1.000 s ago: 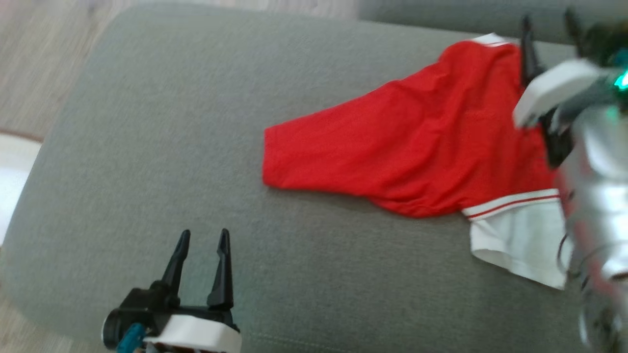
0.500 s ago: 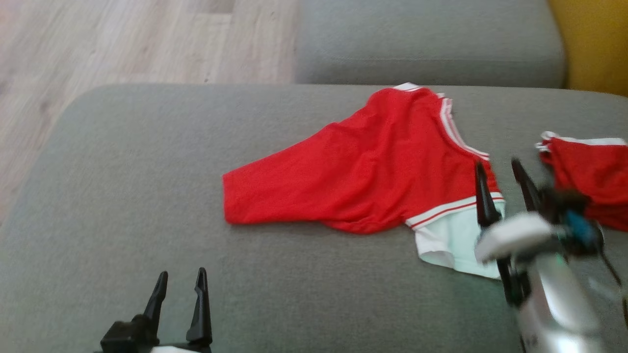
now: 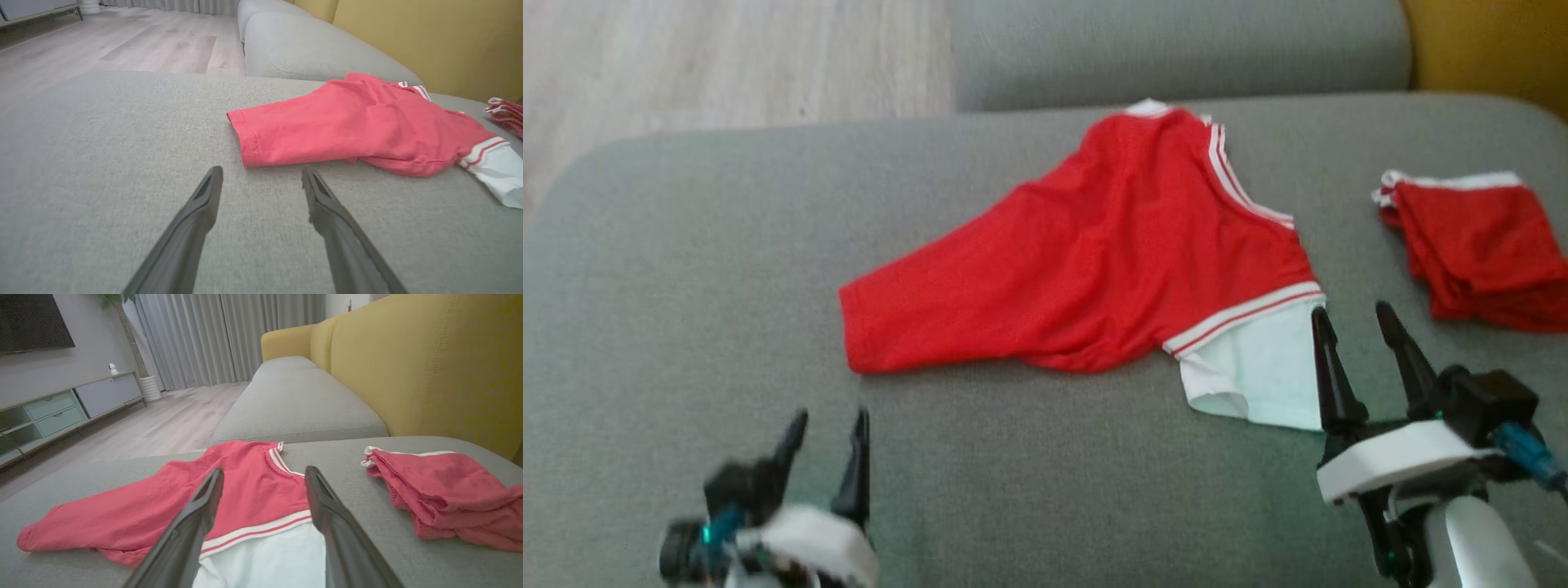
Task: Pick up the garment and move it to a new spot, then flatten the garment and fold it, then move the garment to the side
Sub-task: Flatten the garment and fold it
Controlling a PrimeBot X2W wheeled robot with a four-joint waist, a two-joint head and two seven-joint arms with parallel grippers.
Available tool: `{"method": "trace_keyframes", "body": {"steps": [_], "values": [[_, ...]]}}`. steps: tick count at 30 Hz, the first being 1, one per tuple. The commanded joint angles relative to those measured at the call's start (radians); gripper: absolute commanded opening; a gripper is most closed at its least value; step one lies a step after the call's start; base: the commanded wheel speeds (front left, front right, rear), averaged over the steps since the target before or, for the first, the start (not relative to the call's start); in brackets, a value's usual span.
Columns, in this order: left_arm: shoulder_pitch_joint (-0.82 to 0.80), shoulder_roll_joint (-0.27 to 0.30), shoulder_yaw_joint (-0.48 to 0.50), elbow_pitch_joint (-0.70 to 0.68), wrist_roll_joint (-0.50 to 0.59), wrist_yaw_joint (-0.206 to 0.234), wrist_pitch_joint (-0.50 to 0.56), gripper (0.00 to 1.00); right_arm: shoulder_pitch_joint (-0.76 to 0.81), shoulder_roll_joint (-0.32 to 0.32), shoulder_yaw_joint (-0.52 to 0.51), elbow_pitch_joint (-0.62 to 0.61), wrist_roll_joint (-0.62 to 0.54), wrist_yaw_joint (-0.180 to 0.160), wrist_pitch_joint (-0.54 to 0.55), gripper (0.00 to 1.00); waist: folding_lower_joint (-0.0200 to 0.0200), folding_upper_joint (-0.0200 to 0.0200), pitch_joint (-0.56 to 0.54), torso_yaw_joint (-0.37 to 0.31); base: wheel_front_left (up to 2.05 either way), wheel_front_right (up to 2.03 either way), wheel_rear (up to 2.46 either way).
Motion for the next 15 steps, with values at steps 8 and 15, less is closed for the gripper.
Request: {"method": "trace_keyframes", "body": {"steps": [8,15], "values": [[-0.242,-0.008,0.012,0.203,0.012,-0.079,0.048,1.00,-0.055,-0.004,0.031,-0.156,-0.018,0.003,0.049,1.00,0.0000,0.0000,0.125,-0.068,0.00,0.00,0.00],[-0.345,-0.024,0.007,0.339,0.023,-0.117,0.035,1.00,-0.075,-0.004,0.016,-0.190,-0.020,0.003,0.059,1.00,0.0000,0.0000,0.175,-0.096,0.00,0.00,0.00]]}}
